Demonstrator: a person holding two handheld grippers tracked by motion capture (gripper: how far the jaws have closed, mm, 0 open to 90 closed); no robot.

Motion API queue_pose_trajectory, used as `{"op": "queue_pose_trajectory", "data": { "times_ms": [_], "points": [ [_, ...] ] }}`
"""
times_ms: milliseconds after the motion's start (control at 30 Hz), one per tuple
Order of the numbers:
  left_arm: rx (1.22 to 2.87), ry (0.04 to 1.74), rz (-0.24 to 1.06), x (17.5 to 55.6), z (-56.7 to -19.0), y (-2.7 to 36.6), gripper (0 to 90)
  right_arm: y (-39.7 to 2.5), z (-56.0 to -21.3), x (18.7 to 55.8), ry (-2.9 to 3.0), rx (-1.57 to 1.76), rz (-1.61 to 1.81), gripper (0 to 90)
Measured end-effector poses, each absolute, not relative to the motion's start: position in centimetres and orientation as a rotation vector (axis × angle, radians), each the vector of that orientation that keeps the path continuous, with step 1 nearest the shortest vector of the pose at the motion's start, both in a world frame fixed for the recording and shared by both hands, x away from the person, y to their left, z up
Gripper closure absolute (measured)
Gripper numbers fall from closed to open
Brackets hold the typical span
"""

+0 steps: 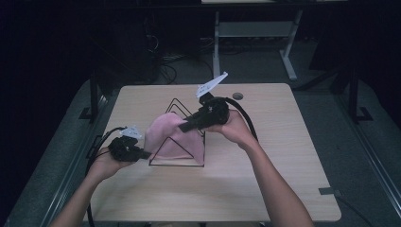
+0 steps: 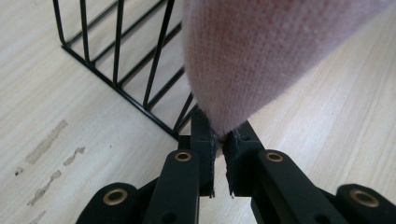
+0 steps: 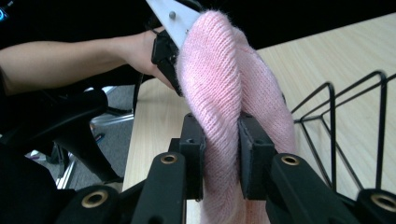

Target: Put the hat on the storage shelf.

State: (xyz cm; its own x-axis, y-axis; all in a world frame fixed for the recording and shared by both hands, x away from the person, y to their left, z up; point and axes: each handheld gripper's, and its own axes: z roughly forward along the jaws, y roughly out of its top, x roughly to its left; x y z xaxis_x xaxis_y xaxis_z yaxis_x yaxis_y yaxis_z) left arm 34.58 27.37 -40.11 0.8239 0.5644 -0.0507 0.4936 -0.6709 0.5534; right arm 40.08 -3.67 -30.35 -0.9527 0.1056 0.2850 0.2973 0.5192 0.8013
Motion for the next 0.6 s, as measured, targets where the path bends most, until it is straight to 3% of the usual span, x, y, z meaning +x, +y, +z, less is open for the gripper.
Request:
{"op": "queue_pose_trajectory", "data": {
  "times_ms": [600],
  "points": [
    [2.492,0.798,0.16,34.8,-42.1,26.9,83.0,-3.7,-32.7,39.9,-2.567,-0.365,-1.312,68.6]
  ]
}}
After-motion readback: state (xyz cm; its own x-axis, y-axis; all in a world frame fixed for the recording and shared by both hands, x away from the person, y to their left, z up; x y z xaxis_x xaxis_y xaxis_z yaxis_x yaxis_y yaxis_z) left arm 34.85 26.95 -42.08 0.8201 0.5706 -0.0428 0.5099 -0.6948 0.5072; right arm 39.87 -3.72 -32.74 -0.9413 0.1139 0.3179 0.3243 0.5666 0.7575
